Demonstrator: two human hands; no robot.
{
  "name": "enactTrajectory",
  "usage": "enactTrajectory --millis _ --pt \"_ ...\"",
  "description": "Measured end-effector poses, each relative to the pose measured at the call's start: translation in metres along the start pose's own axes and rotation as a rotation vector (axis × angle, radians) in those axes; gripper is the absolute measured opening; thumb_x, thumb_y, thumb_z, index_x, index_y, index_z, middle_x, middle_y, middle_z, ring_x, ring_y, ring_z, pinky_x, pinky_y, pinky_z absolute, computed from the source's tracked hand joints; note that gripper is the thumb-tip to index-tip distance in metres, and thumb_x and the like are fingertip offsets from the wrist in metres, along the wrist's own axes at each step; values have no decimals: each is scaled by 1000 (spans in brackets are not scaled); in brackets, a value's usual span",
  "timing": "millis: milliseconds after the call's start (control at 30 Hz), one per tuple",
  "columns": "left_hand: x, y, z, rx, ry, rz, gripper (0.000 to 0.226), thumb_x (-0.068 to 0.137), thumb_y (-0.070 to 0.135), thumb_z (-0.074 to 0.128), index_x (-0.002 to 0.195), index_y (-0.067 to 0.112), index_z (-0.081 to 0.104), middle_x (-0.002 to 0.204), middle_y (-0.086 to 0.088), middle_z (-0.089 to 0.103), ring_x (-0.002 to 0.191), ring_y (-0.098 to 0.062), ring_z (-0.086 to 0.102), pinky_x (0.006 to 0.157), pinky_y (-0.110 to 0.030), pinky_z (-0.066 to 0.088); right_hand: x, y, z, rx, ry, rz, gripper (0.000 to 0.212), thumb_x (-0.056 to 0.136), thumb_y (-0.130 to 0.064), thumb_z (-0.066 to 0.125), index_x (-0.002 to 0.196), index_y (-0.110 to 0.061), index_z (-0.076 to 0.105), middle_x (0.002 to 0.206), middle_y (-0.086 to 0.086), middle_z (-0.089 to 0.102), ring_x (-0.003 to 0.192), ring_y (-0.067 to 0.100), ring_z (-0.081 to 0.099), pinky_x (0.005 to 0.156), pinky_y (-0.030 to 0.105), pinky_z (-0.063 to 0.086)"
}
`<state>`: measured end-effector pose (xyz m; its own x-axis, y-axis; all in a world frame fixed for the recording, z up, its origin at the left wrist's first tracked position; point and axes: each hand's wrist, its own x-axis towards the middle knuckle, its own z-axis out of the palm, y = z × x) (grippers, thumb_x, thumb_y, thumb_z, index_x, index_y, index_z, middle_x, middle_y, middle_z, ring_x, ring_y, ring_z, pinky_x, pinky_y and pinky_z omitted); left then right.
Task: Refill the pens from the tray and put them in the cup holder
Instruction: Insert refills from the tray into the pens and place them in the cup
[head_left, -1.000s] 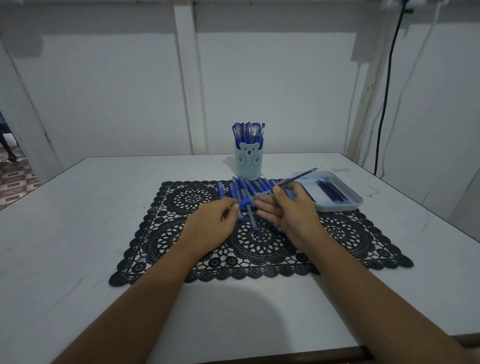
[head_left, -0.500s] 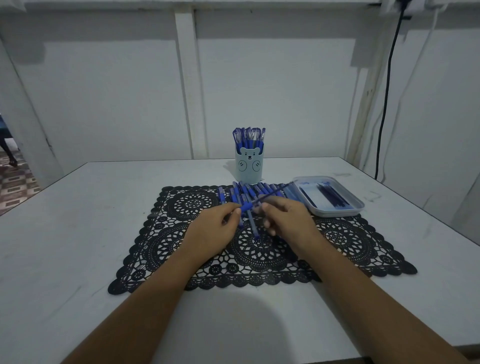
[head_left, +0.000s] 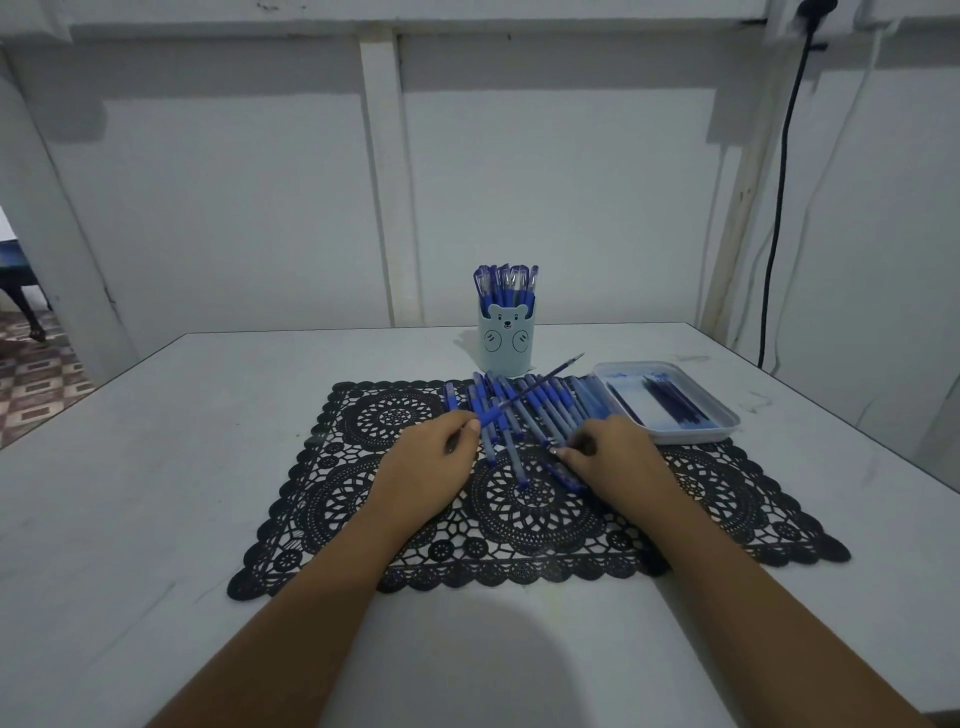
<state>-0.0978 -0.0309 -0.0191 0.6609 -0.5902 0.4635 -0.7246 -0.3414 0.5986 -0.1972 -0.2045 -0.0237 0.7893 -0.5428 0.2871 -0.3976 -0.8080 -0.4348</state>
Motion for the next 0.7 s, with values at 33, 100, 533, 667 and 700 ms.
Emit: enactTrajectory --millis 33,100,533,667,700 --pt "-1 1 0 6 -4 2 26 96 28 42 107 19 63 67 -5 62 56 -20 54 57 -34 45 0 0 1 -14 4 -2 23 86 -34 61 96 -15 67 101 6 61 82 16 57 76 29 48" --pt "-2 3 0 17 -12 7 26 96 28 42 109 18 63 68 -4 62 55 -17 52 57 -34 45 0 -2 2 -58 14 -11 24 87 -36 60 97 -15 66 102 6 58 82 17 57 76 30 48" --pt "-3 5 -1 42 -15 2 26 96 27 42 109 18 63 71 -4 64 61 -23 58 59 -36 46 -2 -2 7 -75 -7 -144 31 89 -41 54 116 -27 58 109 2 46 90 16 54 77 29 46" --pt "-3 4 0 43 -19 9 26 96 27 42 109 17 63 69 -3 63 59 -21 56 57 -34 45 0 -5 7 -109 30 -132 31 89 -42 53 106 -19 62 106 1 44 88 16 53 70 25 41" --pt "-2 3 0 44 -19 10 26 96 27 42 109 17 63 69 -2 63 59 -21 56 57 -34 45 0 -5 8 -112 30 -137 30 89 -41 54 105 -18 63 106 2 45 88 16 53 69 24 40"
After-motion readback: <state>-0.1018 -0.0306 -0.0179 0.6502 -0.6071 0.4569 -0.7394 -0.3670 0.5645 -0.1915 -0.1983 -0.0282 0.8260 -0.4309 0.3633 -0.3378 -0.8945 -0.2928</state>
